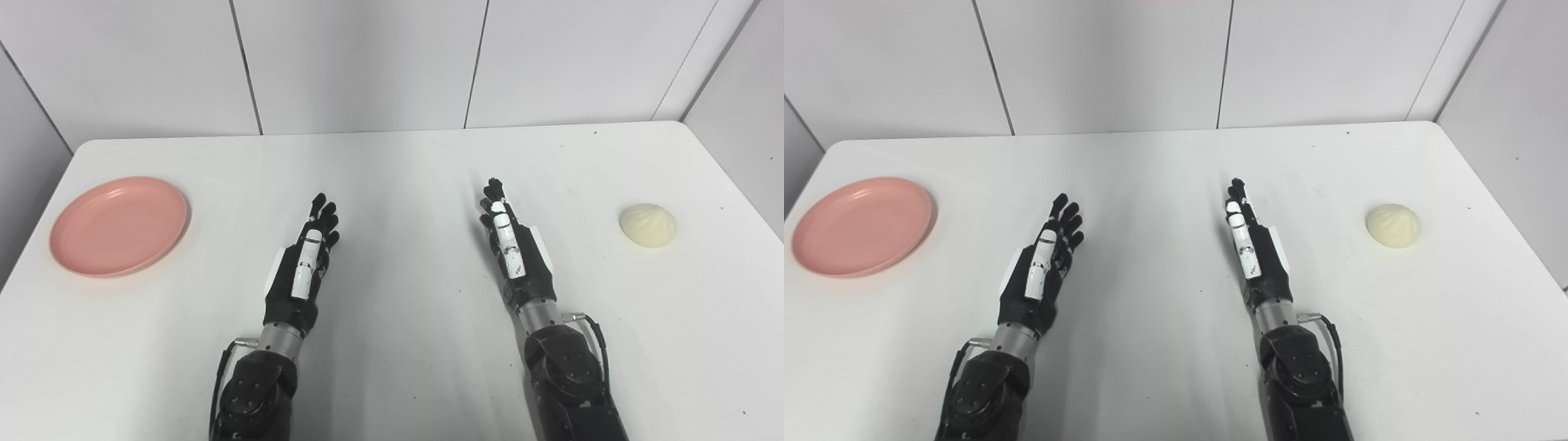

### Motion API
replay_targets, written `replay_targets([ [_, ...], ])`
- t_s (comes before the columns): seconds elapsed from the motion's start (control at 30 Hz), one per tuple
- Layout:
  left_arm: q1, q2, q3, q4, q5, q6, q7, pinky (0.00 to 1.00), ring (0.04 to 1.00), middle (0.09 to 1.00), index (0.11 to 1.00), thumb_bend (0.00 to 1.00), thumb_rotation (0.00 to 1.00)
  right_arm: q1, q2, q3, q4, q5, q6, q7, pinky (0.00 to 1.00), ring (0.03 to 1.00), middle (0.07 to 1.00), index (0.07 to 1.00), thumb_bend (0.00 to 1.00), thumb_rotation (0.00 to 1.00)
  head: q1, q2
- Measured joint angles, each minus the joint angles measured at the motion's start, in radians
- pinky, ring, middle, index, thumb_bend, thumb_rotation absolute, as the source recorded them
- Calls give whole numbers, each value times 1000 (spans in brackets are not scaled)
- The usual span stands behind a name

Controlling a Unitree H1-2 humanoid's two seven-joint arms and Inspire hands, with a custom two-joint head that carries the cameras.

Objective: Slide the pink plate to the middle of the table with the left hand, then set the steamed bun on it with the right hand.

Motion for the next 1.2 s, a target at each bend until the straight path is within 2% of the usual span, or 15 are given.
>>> replay_targets([
  [0.5,0,0,0,0,0,1,0,1000,1000,1000,1000,321,1000,0,0,0,0,1,0,0,1000,1000,1000,1000,171,1000,8,-2],
  [0.57,0,0,0,0,0,1,0,1000,1000,1000,1000,328,1000,0,-1,0,1,2,0,2,1000,1000,1000,1000,185,1000,53,-9],
  [0.63,0,0,-2,2,4,0,1,1000,1000,1000,1000,325,1000,0,-3,0,1,10,0,9,1000,1000,1000,1000,201,1000,60,-9],
  [0.73,-7,-2,-8,14,8,-10,2,1000,1000,1000,1000,342,1000,0,-14,0,1,30,0,30,1000,1000,1000,1000,200,1000,159,-37],
  [0.83,-15,-11,-9,27,8,-19,5,1000,1000,1000,1000,339,1000,0,-33,-1,5,43,0,52,1000,1000,1000,1000,195,1000,183,-44],
  [0.9,-21,-15,-9,38,17,-28,9,1000,1000,1000,1000,340,1000,0,-39,-3,6,49,0,58,1000,1000,1000,1000,192,1000,225,-57],
  [1.07,-59,-22,-9,87,29,-46,25,1000,1000,1000,1000,311,1000,-3,-45,-8,13,59,0,65,1000,1000,1000,1000,159,1000,273,-75],
  [1.2,-69,-26,-10,105,39,-57,38,1000,1000,1000,1000,312,1000,-12,-56,-18,30,74,-1,68,1000,1000,1000,1000,155,1000,278,-78],
])
